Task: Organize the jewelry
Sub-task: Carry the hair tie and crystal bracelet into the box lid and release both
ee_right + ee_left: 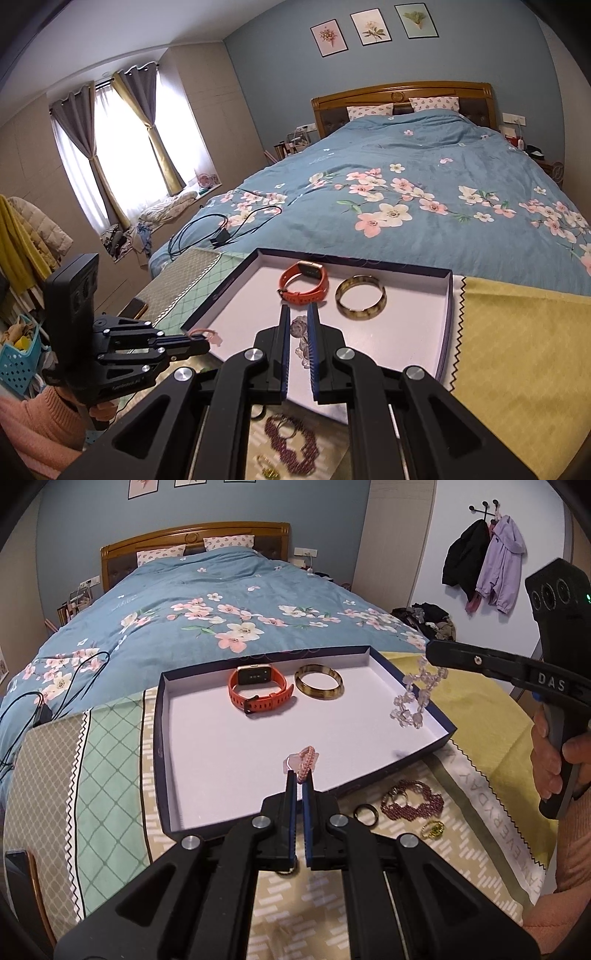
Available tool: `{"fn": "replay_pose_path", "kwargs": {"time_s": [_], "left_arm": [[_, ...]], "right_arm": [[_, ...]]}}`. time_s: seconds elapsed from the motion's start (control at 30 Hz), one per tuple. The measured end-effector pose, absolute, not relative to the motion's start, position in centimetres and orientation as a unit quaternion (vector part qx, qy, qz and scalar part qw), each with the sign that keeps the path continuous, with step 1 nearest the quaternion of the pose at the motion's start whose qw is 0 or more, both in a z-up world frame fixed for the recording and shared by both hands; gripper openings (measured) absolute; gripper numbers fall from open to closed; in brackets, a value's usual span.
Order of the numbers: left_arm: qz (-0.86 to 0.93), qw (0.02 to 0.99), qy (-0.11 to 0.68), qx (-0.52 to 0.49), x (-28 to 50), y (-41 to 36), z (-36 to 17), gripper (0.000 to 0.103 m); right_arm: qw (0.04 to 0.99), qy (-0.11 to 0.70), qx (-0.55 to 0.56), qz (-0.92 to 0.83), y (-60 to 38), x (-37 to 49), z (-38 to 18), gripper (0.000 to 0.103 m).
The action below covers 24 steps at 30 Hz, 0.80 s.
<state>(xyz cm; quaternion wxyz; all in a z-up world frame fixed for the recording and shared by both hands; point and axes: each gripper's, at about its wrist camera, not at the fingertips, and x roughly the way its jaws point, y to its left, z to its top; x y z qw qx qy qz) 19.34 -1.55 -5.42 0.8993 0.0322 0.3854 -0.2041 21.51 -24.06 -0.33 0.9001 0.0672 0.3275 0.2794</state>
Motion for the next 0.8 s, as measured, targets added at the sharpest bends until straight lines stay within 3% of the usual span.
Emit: {"fn": "replay_pose_path", "kwargs": {"time_s": [0.8], "left_arm": [[-0.185,0.9,0.394,0.036,24.4,-1.5,-6.1,0.003]], "right_arm": [[0.889,0.357,0.086,0.274,-21.6,26.7,-2.3,0.007]]}}
